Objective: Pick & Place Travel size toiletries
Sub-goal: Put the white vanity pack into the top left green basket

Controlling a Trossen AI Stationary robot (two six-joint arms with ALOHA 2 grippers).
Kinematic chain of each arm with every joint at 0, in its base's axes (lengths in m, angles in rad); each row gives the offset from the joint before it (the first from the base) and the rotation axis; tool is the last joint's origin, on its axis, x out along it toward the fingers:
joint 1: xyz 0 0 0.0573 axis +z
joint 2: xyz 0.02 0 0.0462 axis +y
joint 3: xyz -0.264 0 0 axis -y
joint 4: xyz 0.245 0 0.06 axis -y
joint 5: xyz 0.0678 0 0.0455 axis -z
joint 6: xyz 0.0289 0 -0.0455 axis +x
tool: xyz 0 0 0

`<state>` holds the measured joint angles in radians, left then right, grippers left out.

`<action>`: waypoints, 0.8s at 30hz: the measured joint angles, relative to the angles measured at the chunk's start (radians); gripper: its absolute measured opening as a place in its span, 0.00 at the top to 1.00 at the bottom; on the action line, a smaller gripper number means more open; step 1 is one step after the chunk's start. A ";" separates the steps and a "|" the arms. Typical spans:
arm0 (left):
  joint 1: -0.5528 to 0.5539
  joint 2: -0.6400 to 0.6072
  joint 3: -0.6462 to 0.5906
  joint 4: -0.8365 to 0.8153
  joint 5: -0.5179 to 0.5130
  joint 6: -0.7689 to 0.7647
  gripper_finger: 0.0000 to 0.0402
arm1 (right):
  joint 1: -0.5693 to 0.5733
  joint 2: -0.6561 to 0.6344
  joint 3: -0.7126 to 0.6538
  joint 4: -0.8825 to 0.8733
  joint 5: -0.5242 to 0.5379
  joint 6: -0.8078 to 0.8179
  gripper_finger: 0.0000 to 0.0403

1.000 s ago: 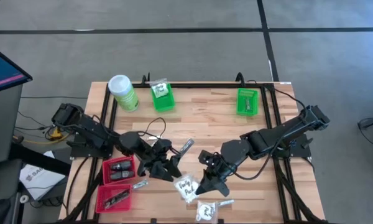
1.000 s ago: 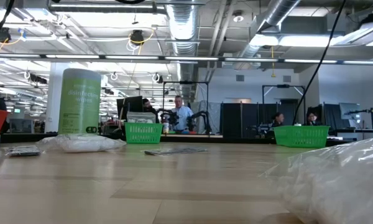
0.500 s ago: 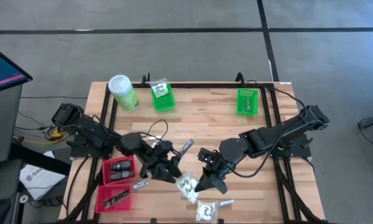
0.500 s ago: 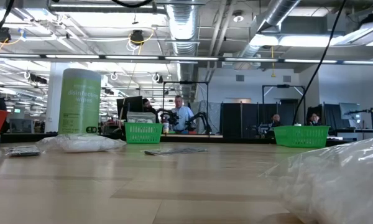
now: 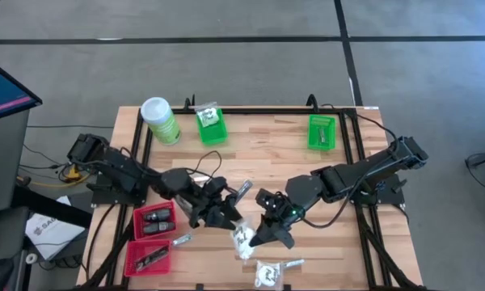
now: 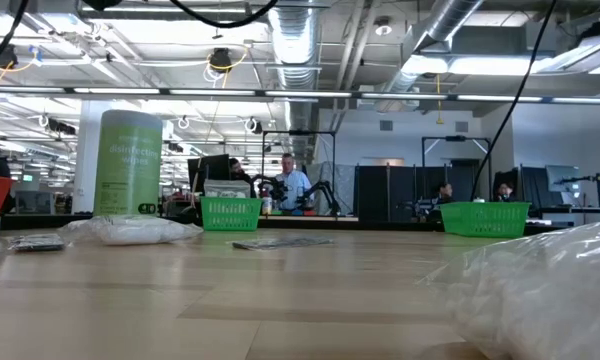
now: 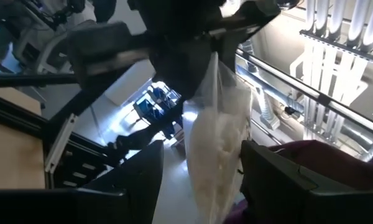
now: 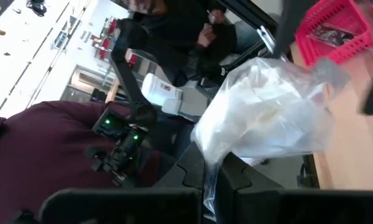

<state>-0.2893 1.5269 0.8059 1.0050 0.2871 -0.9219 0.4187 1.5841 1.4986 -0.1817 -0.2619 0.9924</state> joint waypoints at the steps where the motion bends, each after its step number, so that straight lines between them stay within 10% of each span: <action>1: 0.006 0.000 0.000 0.000 0.000 0.001 0.48 | 0.000 0.000 0.000 0.003 0.000 0.000 1.00; 24: -0.018 0.000 0.000 0.006 0.061 -0.026 0.54 | -0.023 0.000 0.000 -0.087 0.005 0.001 1.00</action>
<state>-0.3074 1.5269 0.8059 1.0115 0.3481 -0.9479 0.3962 1.5841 1.4986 -0.2691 -0.2573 0.9932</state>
